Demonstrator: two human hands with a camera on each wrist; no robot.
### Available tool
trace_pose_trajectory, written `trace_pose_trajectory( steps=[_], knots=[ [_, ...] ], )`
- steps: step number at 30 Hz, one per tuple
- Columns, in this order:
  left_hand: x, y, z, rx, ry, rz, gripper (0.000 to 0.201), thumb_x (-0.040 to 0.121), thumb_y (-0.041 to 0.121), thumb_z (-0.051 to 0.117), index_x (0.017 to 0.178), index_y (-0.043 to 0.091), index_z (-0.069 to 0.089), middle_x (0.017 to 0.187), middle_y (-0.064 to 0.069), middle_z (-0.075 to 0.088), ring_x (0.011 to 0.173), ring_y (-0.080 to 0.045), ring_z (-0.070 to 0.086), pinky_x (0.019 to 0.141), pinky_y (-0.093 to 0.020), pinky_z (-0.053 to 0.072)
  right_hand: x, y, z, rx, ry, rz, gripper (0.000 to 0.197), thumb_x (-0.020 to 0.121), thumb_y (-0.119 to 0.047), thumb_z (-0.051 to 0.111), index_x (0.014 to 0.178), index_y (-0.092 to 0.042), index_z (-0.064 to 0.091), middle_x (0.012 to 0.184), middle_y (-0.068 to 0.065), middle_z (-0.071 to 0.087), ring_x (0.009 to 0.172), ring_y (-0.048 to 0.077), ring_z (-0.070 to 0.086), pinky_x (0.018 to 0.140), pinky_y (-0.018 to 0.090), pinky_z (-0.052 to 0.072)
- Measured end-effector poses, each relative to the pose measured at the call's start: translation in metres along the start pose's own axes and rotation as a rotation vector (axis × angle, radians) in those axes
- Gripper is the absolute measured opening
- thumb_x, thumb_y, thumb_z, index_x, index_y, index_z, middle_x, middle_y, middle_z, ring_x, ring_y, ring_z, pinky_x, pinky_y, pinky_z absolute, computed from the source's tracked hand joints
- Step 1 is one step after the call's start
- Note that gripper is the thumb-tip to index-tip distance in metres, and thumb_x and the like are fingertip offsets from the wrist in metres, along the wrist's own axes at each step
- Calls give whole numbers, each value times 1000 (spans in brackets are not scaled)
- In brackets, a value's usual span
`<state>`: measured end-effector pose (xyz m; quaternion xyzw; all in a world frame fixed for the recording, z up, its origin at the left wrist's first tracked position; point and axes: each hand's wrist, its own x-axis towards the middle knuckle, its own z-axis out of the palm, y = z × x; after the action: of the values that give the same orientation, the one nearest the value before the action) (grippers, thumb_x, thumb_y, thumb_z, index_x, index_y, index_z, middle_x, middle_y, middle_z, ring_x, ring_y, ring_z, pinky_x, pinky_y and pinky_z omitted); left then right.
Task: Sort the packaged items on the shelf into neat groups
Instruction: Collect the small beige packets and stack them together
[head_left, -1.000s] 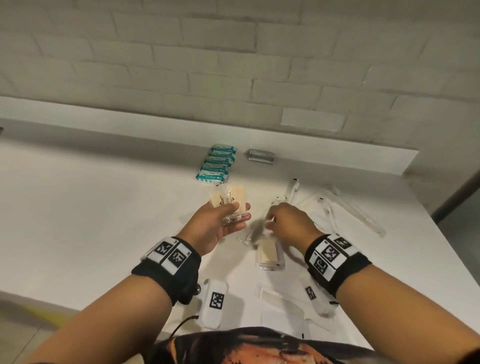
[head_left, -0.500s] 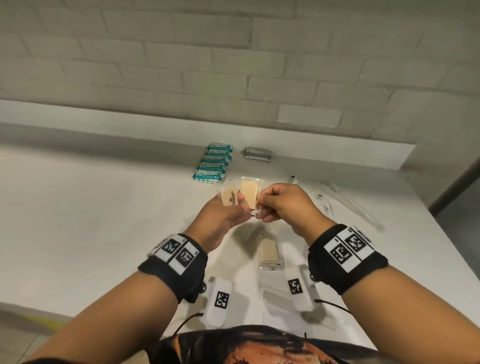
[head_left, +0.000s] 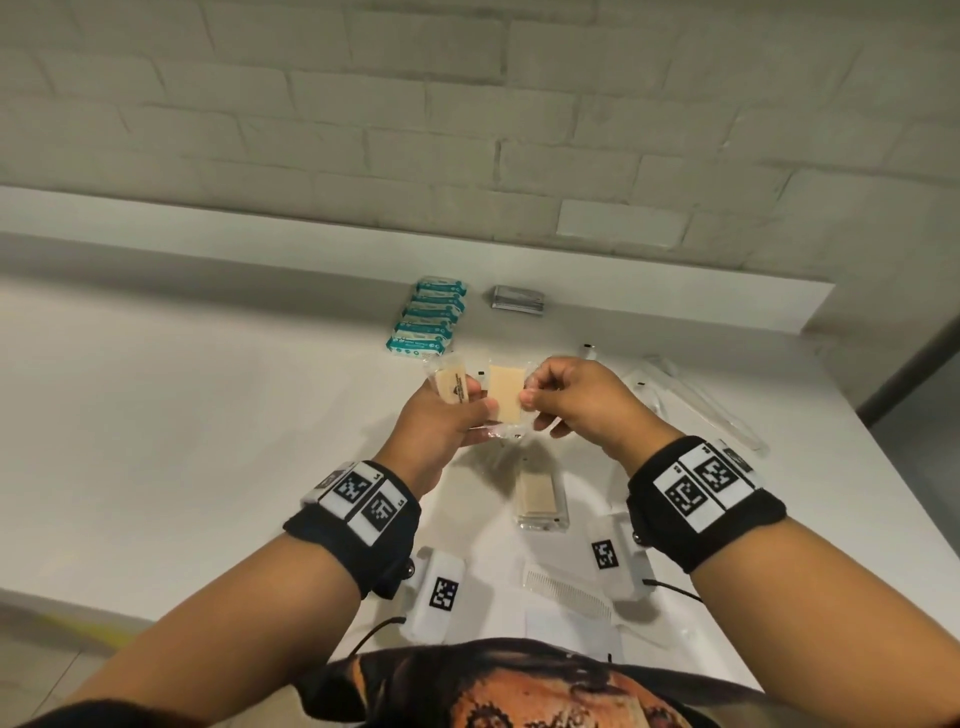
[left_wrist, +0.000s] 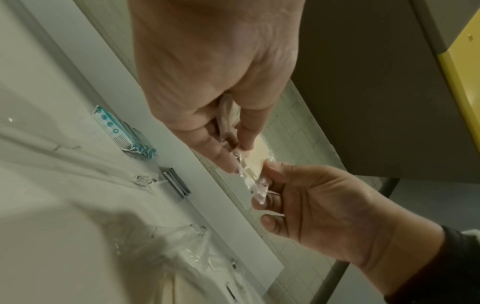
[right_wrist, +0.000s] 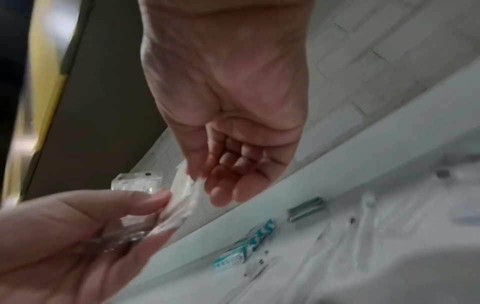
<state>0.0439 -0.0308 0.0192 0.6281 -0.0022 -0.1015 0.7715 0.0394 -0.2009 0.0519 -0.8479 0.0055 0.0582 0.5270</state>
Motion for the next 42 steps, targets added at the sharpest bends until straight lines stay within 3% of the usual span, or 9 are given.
trace_pose_trajectory(
  steps=[5,12,17,19,23,27,31,38,42],
  knots=[
    [-3,-2,-1,102,-66,-37,24,81,-5,66,85,14,53,82,-4,60,73,-17,65,66,-26,58,4,-7,-9,-158,-24,-87,13,83,-13,73,93,-5,71,78,1,66,62,10,58,55,16,46],
    [-10,-3,-12,-107,-86,-174,8,94,12,55,101,9,57,107,-15,65,89,-26,68,72,-29,58,14,12,-23,-671,10,55,13,90,-27,64,83,-17,66,82,-2,61,70,11,53,55,20,37],
    [-10,1,-19,-317,-128,-329,76,92,66,24,122,4,56,108,-17,67,93,-30,67,71,-33,60,10,28,1,-771,-173,85,15,94,-28,58,87,-16,62,84,-2,56,83,16,53,68,25,38],
    [-9,0,-21,-371,-135,-361,86,89,71,12,124,4,54,103,-17,68,87,-28,68,65,-31,59,10,37,10,-827,-203,90,15,92,-30,59,85,-17,63,86,-2,61,84,16,55,69,26,39],
    [-10,1,-21,-327,-102,-377,76,93,67,18,125,8,55,80,-6,59,75,-23,62,51,-24,51,13,42,6,-774,-40,73,28,88,-43,60,107,-22,66,109,-1,62,97,19,61,79,31,46],
    [-5,-3,-14,-233,-37,-334,69,94,65,19,121,13,56,72,0,47,61,-16,50,51,-25,39,7,17,2,-428,5,-42,27,88,-46,61,95,-21,69,94,-3,68,81,13,62,72,28,49],
    [-4,-2,3,-84,-92,-175,26,94,10,37,106,12,59,62,4,52,59,-13,44,56,-25,35,-5,-4,14,-75,-79,-9,24,86,-44,65,84,-20,67,76,-2,69,57,12,60,53,22,44],
    [-6,-1,10,218,-136,-14,24,92,0,50,100,19,62,90,4,64,72,-8,57,61,-21,46,1,3,-2,118,45,1,6,86,-17,69,82,-14,66,73,2,67,51,13,57,49,25,40],
    [-7,-7,10,272,-131,-16,25,92,4,55,111,17,63,90,4,61,78,-8,58,66,-20,49,6,6,-17,-120,63,3,13,85,-13,69,73,-15,64,71,1,64,59,14,58,59,28,45]
  ],
)
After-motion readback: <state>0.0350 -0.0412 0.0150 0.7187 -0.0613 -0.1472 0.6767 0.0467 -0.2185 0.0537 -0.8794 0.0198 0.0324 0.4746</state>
